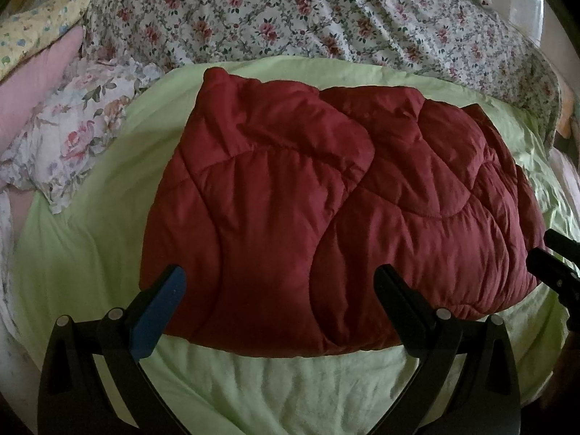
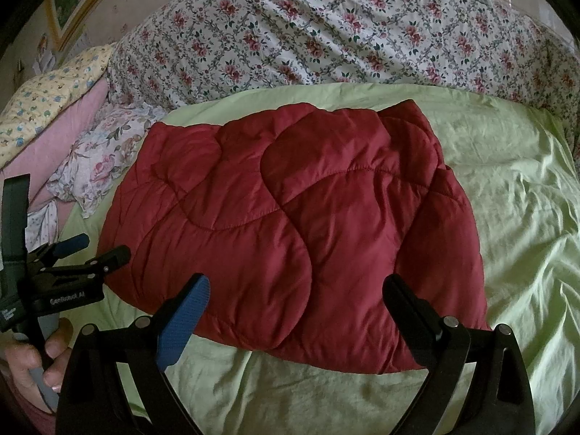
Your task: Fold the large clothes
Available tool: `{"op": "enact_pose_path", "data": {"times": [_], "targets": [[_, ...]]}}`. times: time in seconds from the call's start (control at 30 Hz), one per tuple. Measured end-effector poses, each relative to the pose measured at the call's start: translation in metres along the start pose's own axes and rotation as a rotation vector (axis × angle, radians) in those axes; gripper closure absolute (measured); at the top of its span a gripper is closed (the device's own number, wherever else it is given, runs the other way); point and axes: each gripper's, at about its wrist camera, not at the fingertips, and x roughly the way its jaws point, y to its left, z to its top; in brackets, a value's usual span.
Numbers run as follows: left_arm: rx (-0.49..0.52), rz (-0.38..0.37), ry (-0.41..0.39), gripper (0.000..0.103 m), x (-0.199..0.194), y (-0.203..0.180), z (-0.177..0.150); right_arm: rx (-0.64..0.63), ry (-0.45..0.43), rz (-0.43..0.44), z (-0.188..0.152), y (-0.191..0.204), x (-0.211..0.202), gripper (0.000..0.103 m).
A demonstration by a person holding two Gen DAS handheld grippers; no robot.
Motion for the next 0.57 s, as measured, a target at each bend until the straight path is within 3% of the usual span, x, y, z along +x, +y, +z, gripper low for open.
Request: {"op": "enact_pose_path", "data": {"times": [0.3,0.57], "targets": [[0.015,-0.002,0.008,0.000,0.0035,-0.0019,0.0015,0.001,0.019,0.002,0.0002,-0.0030,0.0019,0.006],[0.020,-0.086,0.024,0.000,0.0045,-0.0040,-0.0020,0.013,0.025,0.013,0.0010,-0.0049,0.0012,0.006]]}}
